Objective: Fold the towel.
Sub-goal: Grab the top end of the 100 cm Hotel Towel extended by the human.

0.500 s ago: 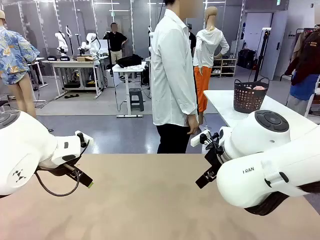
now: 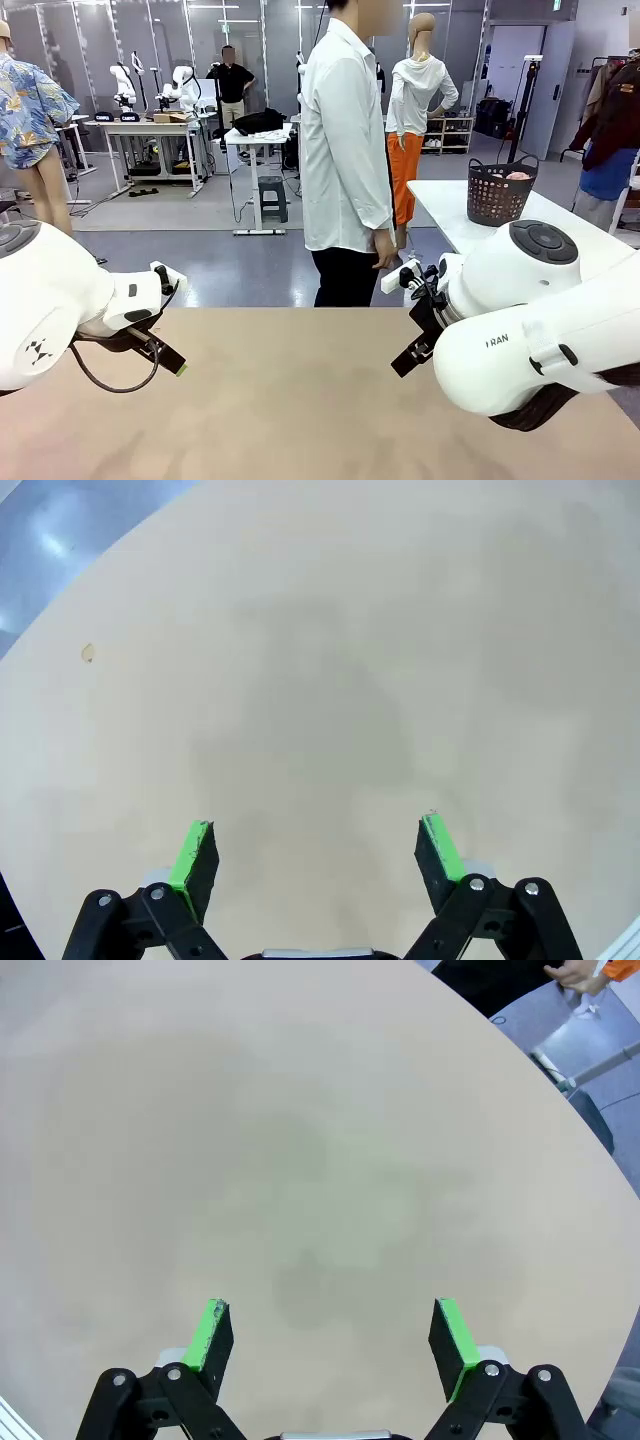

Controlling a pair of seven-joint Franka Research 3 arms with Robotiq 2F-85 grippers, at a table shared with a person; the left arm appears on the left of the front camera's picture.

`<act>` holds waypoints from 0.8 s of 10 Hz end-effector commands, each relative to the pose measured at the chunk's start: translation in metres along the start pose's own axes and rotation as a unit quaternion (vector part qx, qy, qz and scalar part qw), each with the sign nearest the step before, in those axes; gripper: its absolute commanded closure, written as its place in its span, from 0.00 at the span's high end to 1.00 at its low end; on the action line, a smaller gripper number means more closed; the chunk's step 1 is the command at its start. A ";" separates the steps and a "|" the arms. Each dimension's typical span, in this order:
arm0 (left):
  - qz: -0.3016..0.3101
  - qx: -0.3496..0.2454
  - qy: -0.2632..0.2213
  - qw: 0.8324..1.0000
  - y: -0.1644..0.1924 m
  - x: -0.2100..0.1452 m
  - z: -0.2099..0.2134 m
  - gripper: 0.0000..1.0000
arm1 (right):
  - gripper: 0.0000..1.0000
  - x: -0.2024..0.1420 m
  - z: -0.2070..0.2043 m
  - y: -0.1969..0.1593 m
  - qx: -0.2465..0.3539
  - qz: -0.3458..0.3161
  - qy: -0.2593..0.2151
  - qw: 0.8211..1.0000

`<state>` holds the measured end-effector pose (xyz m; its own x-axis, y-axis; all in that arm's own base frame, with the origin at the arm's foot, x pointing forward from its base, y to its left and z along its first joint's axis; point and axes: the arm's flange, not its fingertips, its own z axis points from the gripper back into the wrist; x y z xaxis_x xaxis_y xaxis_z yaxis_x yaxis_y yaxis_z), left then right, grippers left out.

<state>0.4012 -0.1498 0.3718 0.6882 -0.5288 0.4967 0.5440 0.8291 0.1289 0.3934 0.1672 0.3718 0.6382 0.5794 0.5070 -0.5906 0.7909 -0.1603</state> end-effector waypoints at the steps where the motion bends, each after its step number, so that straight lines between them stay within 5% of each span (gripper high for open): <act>1: 0.000 0.000 0.000 1.000 0.000 0.000 0.000 1.00 | 1.00 0.000 0.000 0.000 0.000 -0.001 0.000 1.000; 8: 0.000 0.000 0.000 1.000 0.000 0.000 0.000 1.00 | 1.00 0.006 0.011 -0.003 0.002 0.007 -0.001 1.000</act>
<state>0.4012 -0.1498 0.3718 0.6882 -0.5288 0.4967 0.5441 0.8291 0.1289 0.3936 0.1674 0.3746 0.6358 0.5803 0.5089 -0.5912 0.7900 -0.1622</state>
